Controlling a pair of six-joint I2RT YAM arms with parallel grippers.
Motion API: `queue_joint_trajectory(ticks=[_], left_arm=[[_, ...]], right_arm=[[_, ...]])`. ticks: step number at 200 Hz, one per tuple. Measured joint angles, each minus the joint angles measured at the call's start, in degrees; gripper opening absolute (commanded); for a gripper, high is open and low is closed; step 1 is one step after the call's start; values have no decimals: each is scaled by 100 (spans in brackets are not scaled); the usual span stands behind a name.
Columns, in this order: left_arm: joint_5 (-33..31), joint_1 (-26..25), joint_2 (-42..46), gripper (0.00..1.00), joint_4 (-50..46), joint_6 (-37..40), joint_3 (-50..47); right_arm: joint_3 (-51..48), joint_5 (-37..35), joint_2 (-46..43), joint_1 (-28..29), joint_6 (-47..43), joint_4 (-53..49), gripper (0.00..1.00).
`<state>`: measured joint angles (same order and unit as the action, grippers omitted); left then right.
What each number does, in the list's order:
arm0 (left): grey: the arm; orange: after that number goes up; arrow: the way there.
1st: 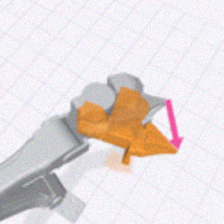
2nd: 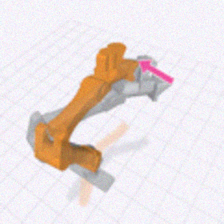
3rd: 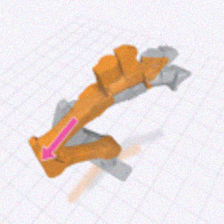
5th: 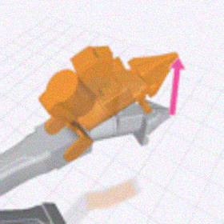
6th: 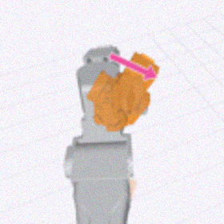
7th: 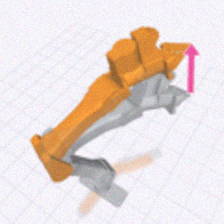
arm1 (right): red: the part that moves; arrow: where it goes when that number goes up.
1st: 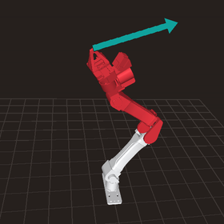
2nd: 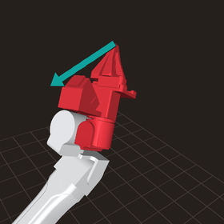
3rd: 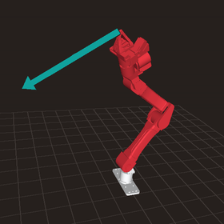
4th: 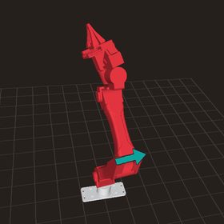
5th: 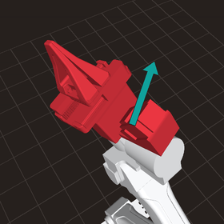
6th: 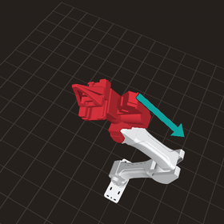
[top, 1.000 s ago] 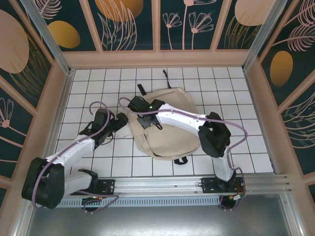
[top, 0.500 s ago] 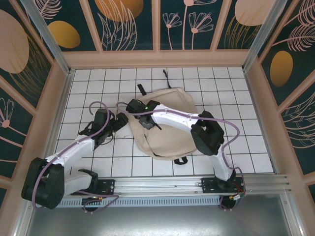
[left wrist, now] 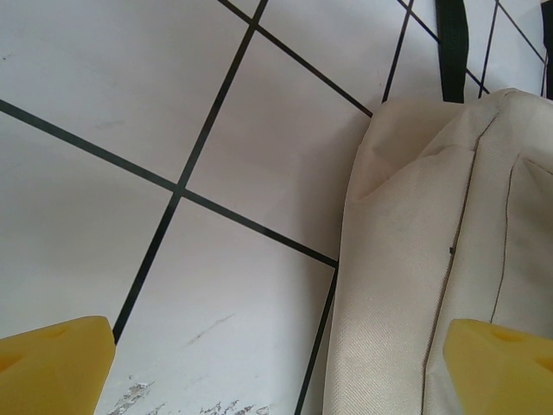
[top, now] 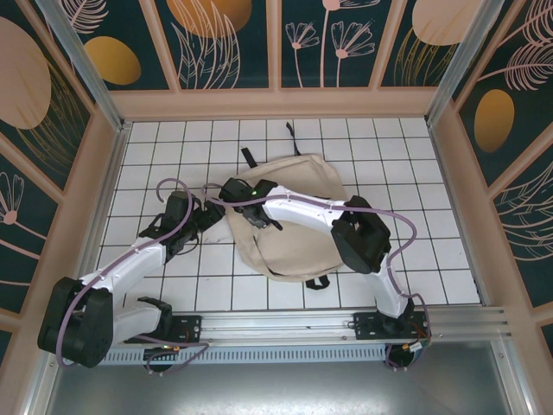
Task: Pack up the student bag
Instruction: Zip the student bag at the center of the table.
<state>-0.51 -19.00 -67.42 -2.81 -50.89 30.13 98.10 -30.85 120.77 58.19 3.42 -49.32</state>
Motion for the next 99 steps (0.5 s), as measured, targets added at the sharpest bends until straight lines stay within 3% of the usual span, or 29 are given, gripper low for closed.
queue_joint_trajectory(ticks=[20,68,99], left_arm=[[-4,0,0,98,-39,4,4],[31,0,0,98,-306,94,205],[426,0,-2,88,-302,101,267]], right_arm=[[0,-149,-9,0,70,11,8],[-256,-391,-461,0,439,153,4],[-706,-234,-1021,-22,713,437,4]])
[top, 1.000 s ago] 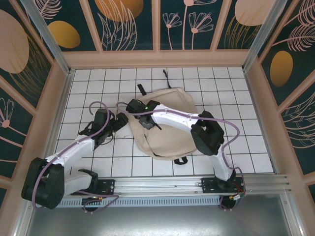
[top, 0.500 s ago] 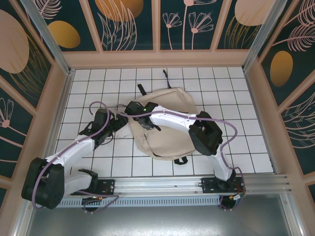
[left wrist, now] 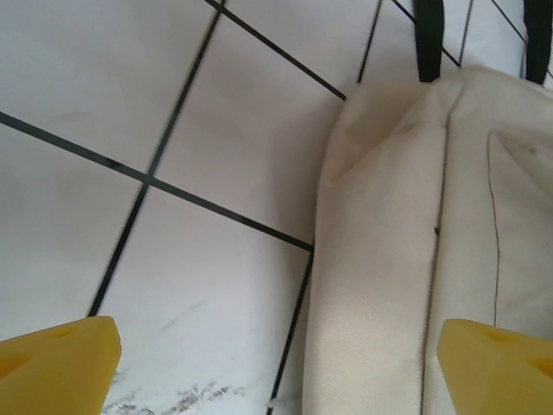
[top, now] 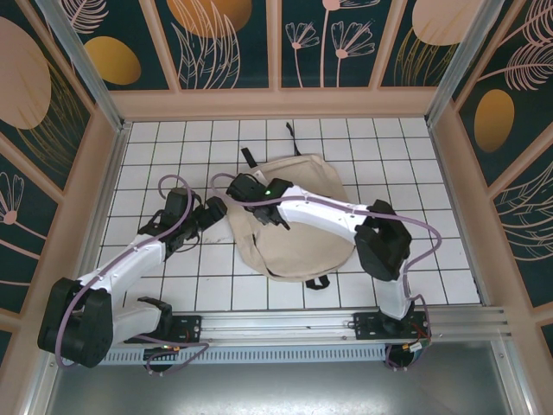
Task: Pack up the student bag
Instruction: Zip the student bag at the center of the table.
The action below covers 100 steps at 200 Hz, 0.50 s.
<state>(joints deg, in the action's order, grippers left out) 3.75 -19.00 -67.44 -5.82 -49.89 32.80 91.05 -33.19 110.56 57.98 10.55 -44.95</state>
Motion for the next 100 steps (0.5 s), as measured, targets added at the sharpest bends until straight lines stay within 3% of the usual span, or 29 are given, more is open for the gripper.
queue_joint_trajectory(ticks=[46,100], left_arm=[[730,-46,-94,68,175,-90,214],[1423,-664,-684,58,837,-400,354]], right_arm=[[-678,763,-680,-221,227,658,1],[-1364,1705,-1303,-409,389,1528,0]])
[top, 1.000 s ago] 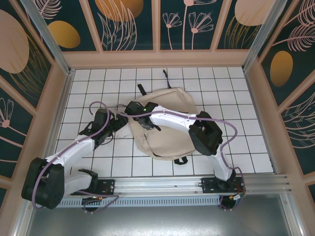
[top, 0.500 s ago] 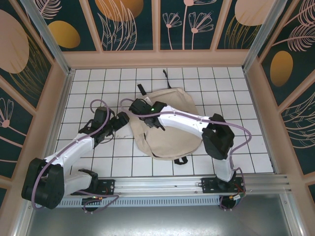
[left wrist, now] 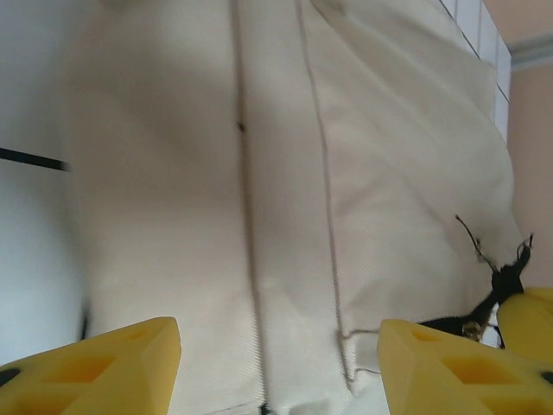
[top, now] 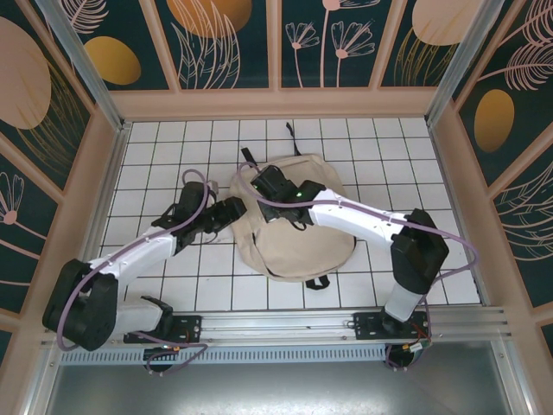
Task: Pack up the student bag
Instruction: Zip the student bag at the center of the table.
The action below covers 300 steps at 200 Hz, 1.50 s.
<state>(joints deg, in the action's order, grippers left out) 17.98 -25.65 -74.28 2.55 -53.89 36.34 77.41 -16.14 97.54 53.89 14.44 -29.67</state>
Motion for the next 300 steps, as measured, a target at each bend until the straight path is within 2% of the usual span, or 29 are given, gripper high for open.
queue_joint_trajectory(ticks=[45,144,174,203,214,235,300], left_arm=[[450,-203,-527,52,581,-380,22],[726,-310,-1231,37,984,-625,291],[820,-308,-1432,24,1137,-691,334],[815,-308,-1484,6,1261,-844,334],[813,-308,-1484,0,1298,-846,334],[752,-315,-1484,0,1316,-876,337],[448,-367,-1276,0,1213,-826,334]], right_arm=[[-337,525,-280,-136,114,442,0],[-660,1152,-455,-153,114,942,0],[-710,1311,-505,-184,114,1010,0],[-745,1340,-577,-184,114,1019,0],[-748,1300,-590,-184,116,1019,0],[-748,1060,-651,-181,116,964,0],[-748,-376,-857,-229,400,522,0]])
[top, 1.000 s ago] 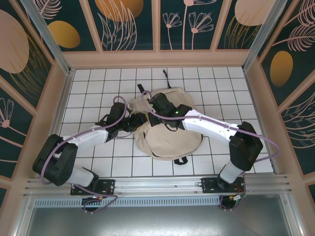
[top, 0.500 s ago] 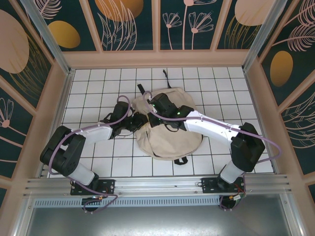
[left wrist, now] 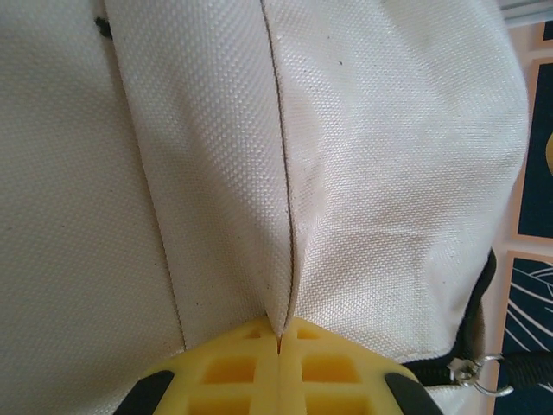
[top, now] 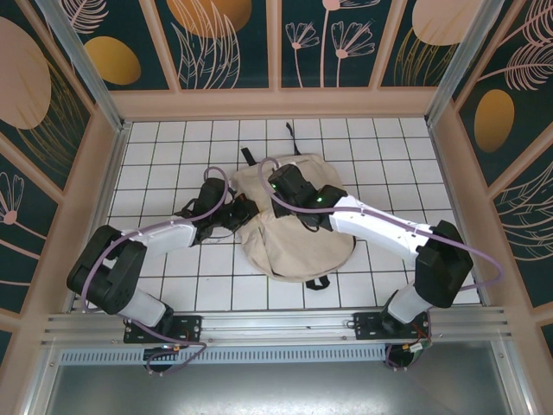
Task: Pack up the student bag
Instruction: Zip the student bag at the center of the table.
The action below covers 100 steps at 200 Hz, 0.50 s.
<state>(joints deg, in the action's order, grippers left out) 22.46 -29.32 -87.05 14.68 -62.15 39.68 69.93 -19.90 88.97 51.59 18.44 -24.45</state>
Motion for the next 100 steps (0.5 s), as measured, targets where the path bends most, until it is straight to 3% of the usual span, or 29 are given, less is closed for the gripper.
queue_joint_trajectory(ticks=[38,66,100], left_arm=[[-162,-2,44,0,-170,59,-4],[-214,-7,70,0,-212,101,-4],[-208,-7,70,0,-221,166,-4]], right_arm=[[-61,-577,-2,-455,319,-2,0],[-254,-612,-7,-796,509,-24,0],[-269,411,-7,-876,590,-57,28]])
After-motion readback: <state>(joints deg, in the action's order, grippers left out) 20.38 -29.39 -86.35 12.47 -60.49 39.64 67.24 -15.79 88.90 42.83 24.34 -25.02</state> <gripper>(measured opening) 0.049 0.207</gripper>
